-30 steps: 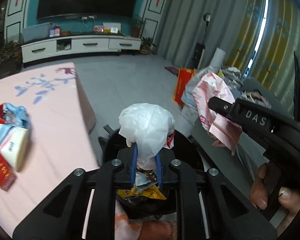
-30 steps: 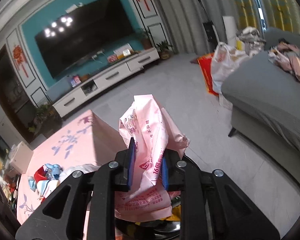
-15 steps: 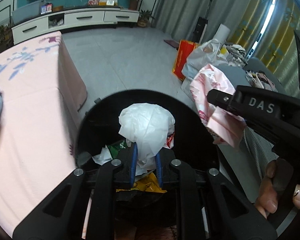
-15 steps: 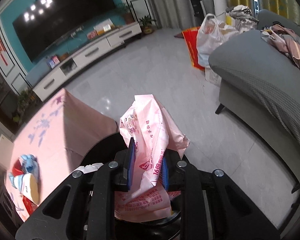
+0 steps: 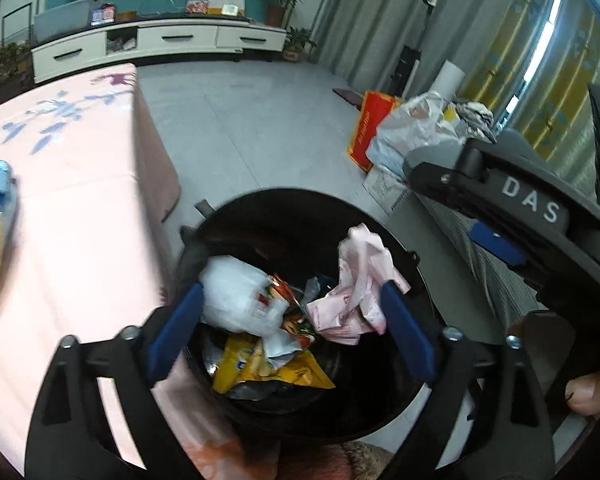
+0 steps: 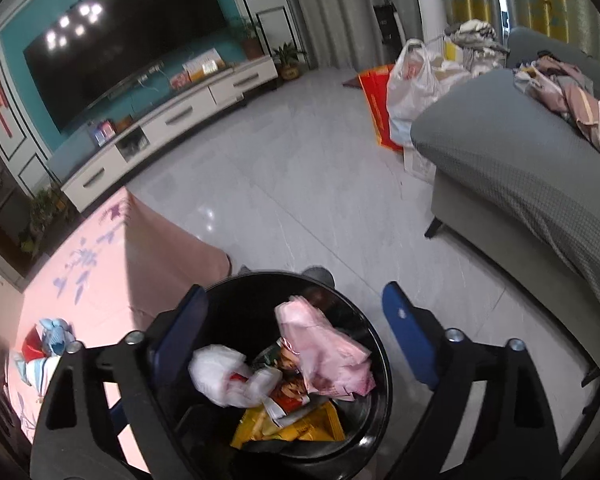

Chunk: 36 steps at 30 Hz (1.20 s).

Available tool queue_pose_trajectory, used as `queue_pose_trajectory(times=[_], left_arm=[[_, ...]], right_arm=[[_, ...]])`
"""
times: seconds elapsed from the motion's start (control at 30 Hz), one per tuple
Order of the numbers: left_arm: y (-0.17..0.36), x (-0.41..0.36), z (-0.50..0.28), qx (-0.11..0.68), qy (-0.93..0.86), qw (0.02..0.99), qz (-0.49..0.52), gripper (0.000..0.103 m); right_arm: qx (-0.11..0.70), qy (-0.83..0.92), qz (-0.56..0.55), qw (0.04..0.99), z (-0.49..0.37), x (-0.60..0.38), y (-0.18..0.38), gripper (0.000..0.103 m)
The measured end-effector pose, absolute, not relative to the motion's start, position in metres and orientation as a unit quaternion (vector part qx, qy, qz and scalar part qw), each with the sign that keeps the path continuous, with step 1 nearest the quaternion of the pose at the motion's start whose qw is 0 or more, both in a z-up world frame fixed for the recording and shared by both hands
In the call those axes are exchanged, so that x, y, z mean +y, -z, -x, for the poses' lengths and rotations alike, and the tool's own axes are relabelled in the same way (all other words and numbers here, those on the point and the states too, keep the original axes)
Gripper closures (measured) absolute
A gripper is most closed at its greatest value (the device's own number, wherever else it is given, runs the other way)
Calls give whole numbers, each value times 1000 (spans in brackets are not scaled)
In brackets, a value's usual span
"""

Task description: Collect trash

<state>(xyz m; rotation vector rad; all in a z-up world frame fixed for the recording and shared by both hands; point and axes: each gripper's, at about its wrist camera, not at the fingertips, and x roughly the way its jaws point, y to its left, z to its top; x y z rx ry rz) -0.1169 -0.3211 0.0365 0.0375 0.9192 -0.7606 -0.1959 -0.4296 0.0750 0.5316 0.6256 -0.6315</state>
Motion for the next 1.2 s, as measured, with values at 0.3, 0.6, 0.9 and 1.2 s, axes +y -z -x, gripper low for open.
queue_pose_trajectory(times=[0.3, 0.6, 0.9, 1.2], left_arm=[[-78, -256, 110, 387, 310, 868, 16, 3], [-114, -138, 82, 341, 194, 918, 53, 3], [-92, -29, 50, 332, 66, 936, 93, 3], [-73, 22, 32, 356, 17, 927, 119, 3]], right_arm=[[206, 275, -225, 912, 197, -393, -112, 3], [161, 197, -169, 952, 166, -322, -133, 3], [171, 161, -54, 971, 114, -239, -110, 3], [201, 153, 0, 968, 84, -194, -64, 3]])
